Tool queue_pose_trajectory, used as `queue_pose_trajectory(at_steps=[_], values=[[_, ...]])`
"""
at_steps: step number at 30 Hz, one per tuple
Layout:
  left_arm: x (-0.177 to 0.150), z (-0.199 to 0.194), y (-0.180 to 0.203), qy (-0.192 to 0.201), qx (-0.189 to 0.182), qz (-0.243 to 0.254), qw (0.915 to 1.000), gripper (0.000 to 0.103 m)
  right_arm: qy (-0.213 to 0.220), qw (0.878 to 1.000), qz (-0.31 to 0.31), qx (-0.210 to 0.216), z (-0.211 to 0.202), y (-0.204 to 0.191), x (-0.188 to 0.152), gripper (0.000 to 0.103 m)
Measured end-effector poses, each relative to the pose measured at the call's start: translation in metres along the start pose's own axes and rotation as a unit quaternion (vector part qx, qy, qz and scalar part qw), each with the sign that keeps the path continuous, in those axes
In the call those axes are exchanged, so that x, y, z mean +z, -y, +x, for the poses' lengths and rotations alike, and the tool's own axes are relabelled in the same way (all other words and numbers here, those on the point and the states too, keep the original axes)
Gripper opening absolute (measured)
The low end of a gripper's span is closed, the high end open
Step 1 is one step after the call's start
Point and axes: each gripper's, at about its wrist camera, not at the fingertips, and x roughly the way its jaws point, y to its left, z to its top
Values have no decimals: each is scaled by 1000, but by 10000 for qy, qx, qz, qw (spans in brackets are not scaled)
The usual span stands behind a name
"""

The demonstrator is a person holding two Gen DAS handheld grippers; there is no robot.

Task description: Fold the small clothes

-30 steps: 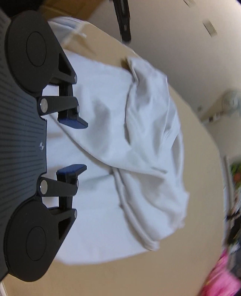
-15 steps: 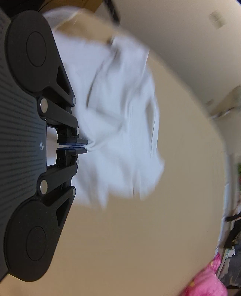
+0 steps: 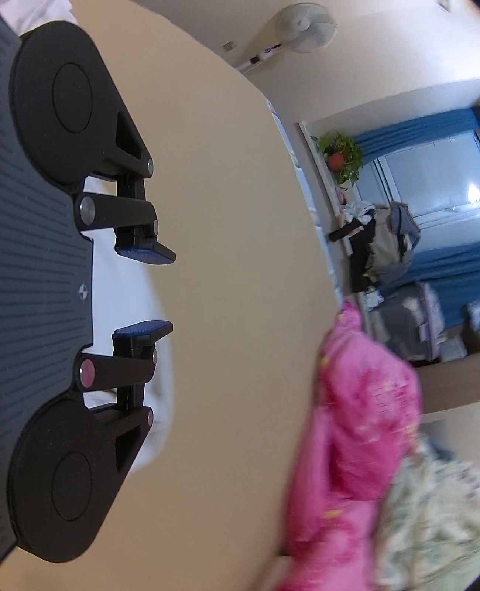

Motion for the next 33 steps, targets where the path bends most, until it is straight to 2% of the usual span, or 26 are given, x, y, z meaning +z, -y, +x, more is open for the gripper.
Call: queue_pose_trajectory(at_steps=[4, 6, 8, 10, 15, 20, 22, 23, 24, 26, 27, 28, 29, 30, 31, 32, 33], values=[[-4, 7, 8, -77, 74, 181, 9998, 47, -213, 9942, 1043, -161, 29, 61, -24, 37], [-6, 11, 13, -105, 125, 342, 9993, 47, -190, 9894, 1429, -185, 38, 75, -33, 37], [-7, 14, 17, -122, 196, 461, 9987, 47, -190, 9792, 2018, 106, 48, 96, -41, 37], [-8, 19, 19, -166, 243, 496, 9983, 47, -374, 9668, 2497, 395, 66, 111, -46, 39], [-8, 32, 24, -281, 349, 535, 9976, 47, -320, 9474, 3162, 388, 100, 136, -49, 39], [-10, 42, 28, -364, 402, 646, 9964, 47, 17, 9465, 3227, 10, 114, 156, -43, 34], [-10, 46, 29, -381, 422, 698, 9959, 47, 69, 9496, 3134, -49, 120, 158, -39, 21], [-10, 47, 29, -385, 429, 709, 9958, 47, 82, 9535, 3012, -35, 121, 155, -33, 11], [-9, 48, 29, -388, 431, 704, 9958, 47, 183, 9594, 2815, -60, 119, 150, -28, 10], [-8, 49, 29, -380, 426, 654, 9962, 47, 528, 9777, 2028, -123, 105, 129, -10, 9], [-7, 49, 29, -368, 410, 615, 9966, 47, 741, 9873, 1404, -108, 99, 110, 4, 9], [-6, 48, 28, -354, 391, 588, 9969, 47, 978, 9940, 480, -102, 89, 85, 16, 9], [-6, 48, 28, -342, 374, 569, 9971, 47, 1129, 9920, -530, -196, 82, 60, 21, 11], [-5, 48, 28, -337, 352, 563, 9972, 47, 1048, 9845, -1334, -456, 82, 39, 21, 13], [-5, 47, 29, -338, 334, 566, 9973, 47, 708, 9808, -1576, -906, 90, 31, 20, 16], [-5, 48, 29, -342, 317, 569, 9973, 47, 484, 9800, -1439, -1285, 98, 34, 20, 23], [-5, 48, 29, -347, 300, 569, 9973, 47, 399, 9837, -972, -1459, 101, 46, 16, 26]])
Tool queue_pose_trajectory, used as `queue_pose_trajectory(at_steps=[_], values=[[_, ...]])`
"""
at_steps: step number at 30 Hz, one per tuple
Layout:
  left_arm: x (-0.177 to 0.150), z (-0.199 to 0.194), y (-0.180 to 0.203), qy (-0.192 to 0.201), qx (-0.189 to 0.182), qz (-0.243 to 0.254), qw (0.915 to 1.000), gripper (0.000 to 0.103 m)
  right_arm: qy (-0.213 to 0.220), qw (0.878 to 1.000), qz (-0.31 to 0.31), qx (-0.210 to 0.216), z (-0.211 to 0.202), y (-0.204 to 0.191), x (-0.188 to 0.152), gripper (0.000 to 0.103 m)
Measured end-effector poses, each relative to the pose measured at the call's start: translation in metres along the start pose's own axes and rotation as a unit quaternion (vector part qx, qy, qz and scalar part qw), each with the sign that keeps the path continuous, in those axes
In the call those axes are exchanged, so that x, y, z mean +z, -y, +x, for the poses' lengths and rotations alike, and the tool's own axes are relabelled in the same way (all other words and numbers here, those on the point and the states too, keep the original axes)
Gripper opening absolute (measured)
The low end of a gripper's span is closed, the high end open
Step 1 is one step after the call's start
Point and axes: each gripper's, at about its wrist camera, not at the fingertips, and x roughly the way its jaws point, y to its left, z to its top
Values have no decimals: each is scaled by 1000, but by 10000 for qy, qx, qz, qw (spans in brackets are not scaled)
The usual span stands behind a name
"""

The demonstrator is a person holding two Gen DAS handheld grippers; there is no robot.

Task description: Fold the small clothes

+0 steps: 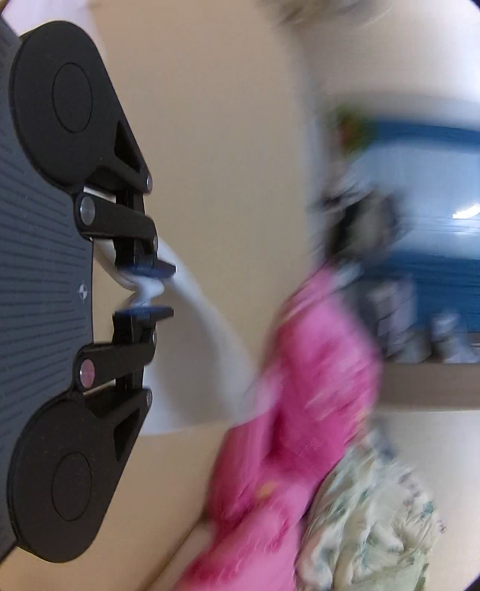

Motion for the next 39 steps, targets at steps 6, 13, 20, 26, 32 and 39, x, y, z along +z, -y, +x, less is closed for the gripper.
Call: queue_pose_trajectory(at_steps=[6, 13, 20, 26, 32, 39], values=[[0, -5, 0, 57, -43, -18, 10000, 47, -201, 9812, 1912, 143, 21, 52, -24, 31], [0, -5, -1, 47, -4, -15, 10000, 48, -864, 9445, 3166, -141, 40, 76, -78, 40], [-1, -2, 1, 21, 24, 40, 10000, 49, -584, 9595, 2733, -349, 52, 71, -75, 2], [0, -2, -3, 24, -58, -67, 10000, 49, -527, 9472, 2997, -1014, 53, 96, -70, 4], [0, 2, 17, 45, -595, 77, 9982, 56, 260, 9657, 2335, -1101, 4, 57, -31, 32], [-6, 35, 81, 137, -1179, 1212, 9855, 68, 291, 9726, 2015, 1119, -97, -7, -5, 36]])
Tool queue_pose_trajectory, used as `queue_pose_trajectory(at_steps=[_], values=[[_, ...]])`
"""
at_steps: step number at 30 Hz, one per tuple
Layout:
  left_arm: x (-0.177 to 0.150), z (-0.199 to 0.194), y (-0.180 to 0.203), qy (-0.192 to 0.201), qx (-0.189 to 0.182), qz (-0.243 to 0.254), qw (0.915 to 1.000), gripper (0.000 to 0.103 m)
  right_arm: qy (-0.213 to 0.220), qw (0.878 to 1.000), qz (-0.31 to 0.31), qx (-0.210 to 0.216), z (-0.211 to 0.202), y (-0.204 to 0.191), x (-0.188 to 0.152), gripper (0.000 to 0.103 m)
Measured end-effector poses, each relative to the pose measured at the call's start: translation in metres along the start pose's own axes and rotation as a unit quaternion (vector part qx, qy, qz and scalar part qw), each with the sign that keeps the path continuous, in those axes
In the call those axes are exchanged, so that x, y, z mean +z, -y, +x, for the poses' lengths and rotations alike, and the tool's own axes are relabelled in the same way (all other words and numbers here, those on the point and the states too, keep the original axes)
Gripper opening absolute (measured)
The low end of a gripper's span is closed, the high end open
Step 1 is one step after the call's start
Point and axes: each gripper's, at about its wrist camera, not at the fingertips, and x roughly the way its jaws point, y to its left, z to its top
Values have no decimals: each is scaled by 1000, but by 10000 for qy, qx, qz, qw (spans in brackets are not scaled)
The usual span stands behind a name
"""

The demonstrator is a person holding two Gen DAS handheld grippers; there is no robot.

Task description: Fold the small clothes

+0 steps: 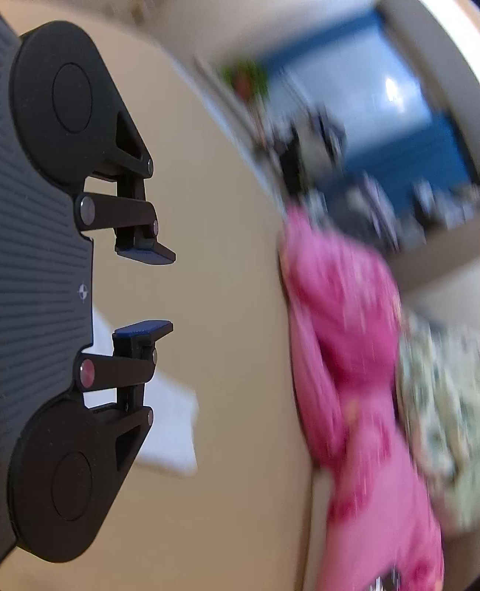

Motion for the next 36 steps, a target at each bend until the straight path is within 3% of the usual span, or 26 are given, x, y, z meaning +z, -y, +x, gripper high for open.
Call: queue_pose_trajectory(at_steps=[3, 4, 5, 6, 8, 9, 11, 12, 13, 15, 18, 20, 21, 23, 25, 26, 27, 28, 31, 33, 36], values=[[-4, 18, 20, -108, -106, 495, 9987, 68, -546, 9951, -433, 700, -37, -34, -15, 48], [-7, 24, 24, -172, -35, 658, 9977, 61, -829, 9908, -572, 909, -48, -41, -25, 49], [-9, 32, 26, -301, 67, 779, 9965, 48, -1021, 9875, -639, 1012, -58, -46, -34, 50], [-11, 38, 23, -428, 163, 791, 9958, 13, -1314, 9824, -741, 1104, -67, -51, -46, 51], [-6, 33, 7, -314, 198, 569, 9977, 7, -1850, 9711, -913, 1197, -79, -58, -73, 51], [1, 21, -8, -63, 334, 382, 9987, 7, -2067, 9661, -970, 1202, -84, -60, -87, 51], [10, -4, -49, 346, 887, -218, 9952, 7, -2387, 9569, -1143, 1195, -91, -63, -115, 51], [10, -20, -85, 513, 1199, -825, 9880, 6, -2532, 9527, -1243, 1136, -92, -63, -131, 51], [6, -33, -118, 590, 1533, -1366, 9769, 6, -2675, 9479, -1371, 1059, -92, -64, -145, 51], [-16, -61, -189, 609, 2533, -2362, 9361, 6, -2999, 9318, -1812, 943, -94, -71, -174, 51], [-64, -95, -271, 448, 3469, -3431, 8717, 6, -3290, 9127, -2261, 867, -94, -77, -201, 51], [-90, -106, -303, 330, 3635, -3828, 8487, 6, -3410, 9093, -2268, 735, -91, -71, -207, 51], [-103, -109, -317, 247, 3558, -3989, 8448, 6, -3430, 9082, -2281, 741, -94, -71, -212, 51], [-118, -108, -331, 160, 3334, -4217, 8431, 8, -3320, 9052, -2547, 745, -104, -78, -225, 50], [-122, -109, -336, 49, 3354, -4300, 8382, 18, -3252, 9020, -2709, 845, -106, -80, -230, 34], [-120, -113, -334, 50, 3394, -4321, 8355, 21, -3248, 9039, -2630, 910, -110, -75, -224, 13], [-116, -120, -328, 146, 3364, -4348, 8352, 23, -3268, 9071, -2477, 950, -109, -73, -220, 8], [-112, -127, -319, 261, 3239, -4343, 8401, 23, -3263, 9141, -2207, 962, -110, -69, -211, 6], [-96, -143, -279, 438, 2657, -3973, 8773, 23, -3005, 9338, -1658, 1015, -126, -54, -186, 5], [-87, -144, -247, 370, 2161, -3826, 8975, 23, -2736, 9426, -1541, 1136, -145, -49, -169, 5], [-85, -144, -185, 163, 1425, -3326, 9321, 26, -2540, 9451, -1647, 1234, -167, -45, -164, 9]])
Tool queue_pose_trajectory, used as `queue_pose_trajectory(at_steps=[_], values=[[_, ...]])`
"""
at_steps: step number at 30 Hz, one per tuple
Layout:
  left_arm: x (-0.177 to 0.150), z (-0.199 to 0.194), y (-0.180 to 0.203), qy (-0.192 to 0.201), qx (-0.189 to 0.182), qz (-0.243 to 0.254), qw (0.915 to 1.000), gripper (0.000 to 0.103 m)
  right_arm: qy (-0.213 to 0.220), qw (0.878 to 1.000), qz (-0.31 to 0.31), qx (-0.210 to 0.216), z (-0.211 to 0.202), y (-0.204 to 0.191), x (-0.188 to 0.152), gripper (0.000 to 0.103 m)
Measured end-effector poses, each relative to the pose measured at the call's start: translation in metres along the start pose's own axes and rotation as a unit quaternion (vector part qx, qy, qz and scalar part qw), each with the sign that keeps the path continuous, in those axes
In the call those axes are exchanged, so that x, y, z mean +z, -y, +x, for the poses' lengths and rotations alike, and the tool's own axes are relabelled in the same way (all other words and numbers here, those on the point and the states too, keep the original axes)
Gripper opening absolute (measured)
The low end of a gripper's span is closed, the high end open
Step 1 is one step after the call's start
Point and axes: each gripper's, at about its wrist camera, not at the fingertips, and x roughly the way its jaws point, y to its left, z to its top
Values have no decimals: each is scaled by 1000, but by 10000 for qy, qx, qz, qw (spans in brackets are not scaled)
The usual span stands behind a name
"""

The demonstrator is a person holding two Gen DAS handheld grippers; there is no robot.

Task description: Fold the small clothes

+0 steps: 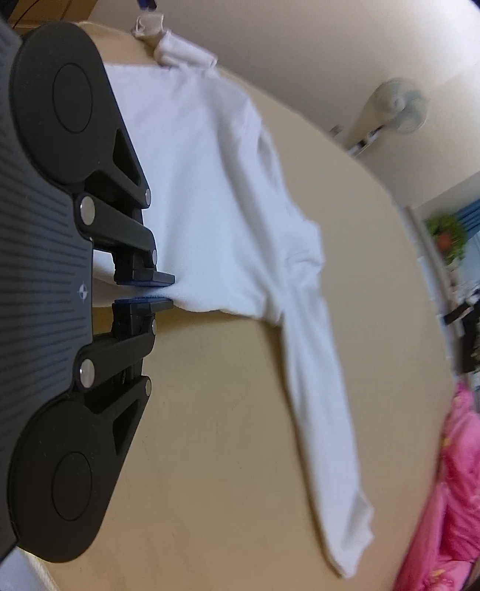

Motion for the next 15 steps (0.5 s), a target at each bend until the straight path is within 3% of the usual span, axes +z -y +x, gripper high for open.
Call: queue_pose_trajectory(at_steps=[1, 3, 7, 11, 15], values=[[-15, -5, 14, -141, -152, 206, 9996, 26, -3, 9999, -23, -139, -1, 0, -4, 9], [-50, -13, 41, -493, -419, 593, 9961, 27, -230, 9994, 117, -221, 2, 4, -14, 29], [-126, -23, 80, -1102, -559, 1286, 9840, 27, -783, 9964, 251, -183, 6, 12, -38, 30], [-162, -26, 80, -1464, -594, 1210, 9800, 35, -1205, 9926, 65, -134, 7, 8, -63, 35], [-172, -26, 59, -1754, -502, 1051, 9776, 36, -1188, 9926, 65, -225, -8, 5, -78, 38]])
